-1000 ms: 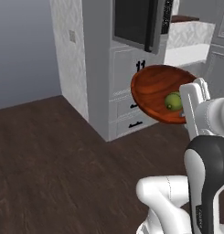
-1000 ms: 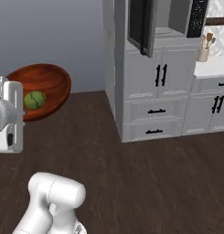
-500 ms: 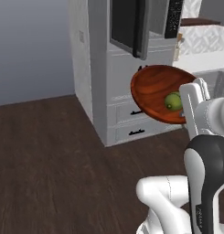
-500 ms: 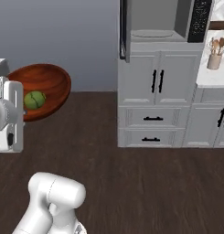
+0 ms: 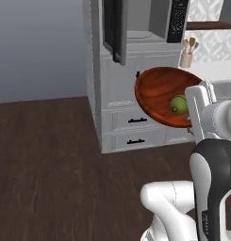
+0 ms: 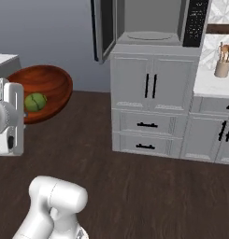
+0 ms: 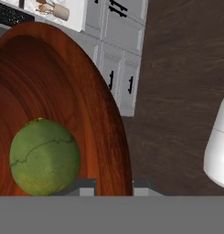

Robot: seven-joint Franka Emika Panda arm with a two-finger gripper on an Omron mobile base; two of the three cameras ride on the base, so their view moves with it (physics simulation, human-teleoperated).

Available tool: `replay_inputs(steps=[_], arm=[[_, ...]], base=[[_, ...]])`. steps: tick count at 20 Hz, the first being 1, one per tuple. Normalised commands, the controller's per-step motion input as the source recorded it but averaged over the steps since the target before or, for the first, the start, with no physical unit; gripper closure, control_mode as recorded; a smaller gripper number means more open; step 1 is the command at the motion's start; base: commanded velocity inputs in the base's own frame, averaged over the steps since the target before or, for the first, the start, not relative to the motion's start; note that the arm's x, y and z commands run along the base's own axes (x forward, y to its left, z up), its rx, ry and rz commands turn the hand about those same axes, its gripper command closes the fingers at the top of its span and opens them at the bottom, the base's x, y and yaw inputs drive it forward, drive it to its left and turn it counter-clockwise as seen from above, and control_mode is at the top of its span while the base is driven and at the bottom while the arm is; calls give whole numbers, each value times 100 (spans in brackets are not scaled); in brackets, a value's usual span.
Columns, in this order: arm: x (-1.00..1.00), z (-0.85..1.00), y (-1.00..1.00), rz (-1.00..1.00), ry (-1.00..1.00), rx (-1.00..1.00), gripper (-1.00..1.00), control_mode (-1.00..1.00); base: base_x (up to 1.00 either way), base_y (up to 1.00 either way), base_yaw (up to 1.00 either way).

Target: Pick the lime from the sink and place it in the bowl. Then pick the bowl and place it in the microwave. Then close the microwave door and press the start button.

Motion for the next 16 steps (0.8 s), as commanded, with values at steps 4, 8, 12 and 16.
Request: replay_inputs(steps=[4, 8, 12, 16], arm=[[0, 0, 0, 0, 0, 0, 100, 100], [0, 0, 0, 0, 0, 0, 100, 100], [0, 0, 0, 0, 0, 0, 100, 100], [0, 0, 0, 0, 0, 0, 100, 100]], base=[[0, -100, 33], [21, -100, 33], [51, -100, 32], [88, -100, 33]])
